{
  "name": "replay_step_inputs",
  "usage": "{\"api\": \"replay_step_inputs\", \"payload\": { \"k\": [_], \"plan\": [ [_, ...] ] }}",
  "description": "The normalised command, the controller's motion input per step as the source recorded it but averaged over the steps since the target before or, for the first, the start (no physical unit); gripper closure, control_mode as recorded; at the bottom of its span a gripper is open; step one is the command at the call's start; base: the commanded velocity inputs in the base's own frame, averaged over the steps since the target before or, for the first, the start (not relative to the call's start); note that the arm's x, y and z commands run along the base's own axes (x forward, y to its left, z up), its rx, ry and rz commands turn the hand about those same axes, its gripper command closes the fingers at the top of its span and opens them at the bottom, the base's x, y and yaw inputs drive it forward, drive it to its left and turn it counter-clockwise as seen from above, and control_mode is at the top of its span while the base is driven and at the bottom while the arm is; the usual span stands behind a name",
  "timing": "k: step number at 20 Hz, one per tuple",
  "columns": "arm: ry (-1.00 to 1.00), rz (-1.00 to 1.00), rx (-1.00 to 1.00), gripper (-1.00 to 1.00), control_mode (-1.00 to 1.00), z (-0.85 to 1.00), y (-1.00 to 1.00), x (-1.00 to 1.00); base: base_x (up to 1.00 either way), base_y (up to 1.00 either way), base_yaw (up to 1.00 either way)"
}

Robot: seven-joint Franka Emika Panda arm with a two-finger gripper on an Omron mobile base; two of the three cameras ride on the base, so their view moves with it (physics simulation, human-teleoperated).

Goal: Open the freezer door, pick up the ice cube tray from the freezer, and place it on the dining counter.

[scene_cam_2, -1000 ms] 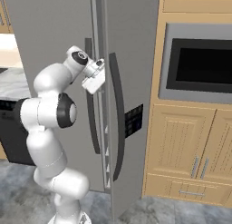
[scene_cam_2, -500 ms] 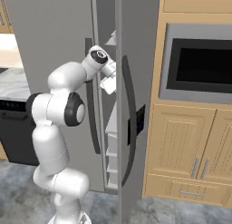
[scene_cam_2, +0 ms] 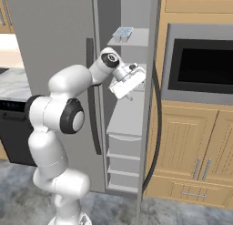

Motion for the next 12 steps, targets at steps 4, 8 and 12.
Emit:
{"api": "replay_step_inputs", "payload": {
  "k": [4,8,12],
  "plan": [
    [-0.03,0.01,0.05,-1.00,-1.00,-0.03,0.33,-0.57,0.00,0.00,0.00],
    [-0.13,0.06,0.03,-1.00,-1.00,0.02,0.92,-0.68,0.00,0.00,0.00],
    [-0.16,0.05,0.04,-1.00,-1.00,0.19,1.00,-0.37,0.00,0.00,0.00]
  ]
}}
